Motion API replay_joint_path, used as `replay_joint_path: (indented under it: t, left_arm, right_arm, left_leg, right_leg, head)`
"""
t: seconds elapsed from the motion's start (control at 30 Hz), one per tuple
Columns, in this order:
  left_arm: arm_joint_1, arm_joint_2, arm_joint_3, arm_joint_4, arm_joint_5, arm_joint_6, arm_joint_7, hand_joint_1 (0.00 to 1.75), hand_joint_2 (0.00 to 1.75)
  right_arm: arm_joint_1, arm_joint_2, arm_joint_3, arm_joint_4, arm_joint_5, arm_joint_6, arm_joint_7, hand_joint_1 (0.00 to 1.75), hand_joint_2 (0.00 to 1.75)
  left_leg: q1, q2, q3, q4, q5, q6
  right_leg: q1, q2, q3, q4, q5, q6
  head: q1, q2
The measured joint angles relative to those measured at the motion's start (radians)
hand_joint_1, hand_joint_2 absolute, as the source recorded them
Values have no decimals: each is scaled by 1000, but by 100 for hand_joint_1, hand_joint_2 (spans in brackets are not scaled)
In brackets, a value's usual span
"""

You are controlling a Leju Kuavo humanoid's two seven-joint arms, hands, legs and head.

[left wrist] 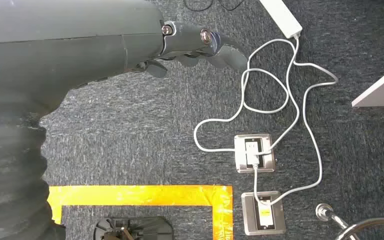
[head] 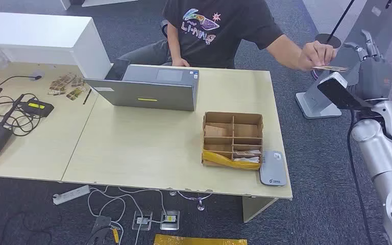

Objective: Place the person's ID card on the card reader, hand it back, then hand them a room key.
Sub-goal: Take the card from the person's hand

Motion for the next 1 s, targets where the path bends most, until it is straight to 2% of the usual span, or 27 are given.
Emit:
replay_joint_path:
  t: [0.8,1.0]
  left_arm:
    - [-1,0,-4,0,2,3,-3,0,175]
    - [0,0,-4,0,15,4,-3,0,175]
  right_arm:
    - [-2,0,1,0,14,32,16,175,175]
    - [16,2,0,-1,-23,75,35,175,175]
  left_leg:
    - [0,0,0,0,0,0]
    - [0,0,0,0,0,0]
  right_leg:
    - [0,0,0,0,0,0]
    - [0,0,0,0,0,0]
  head:
    - [0,0]
    - [0,0]
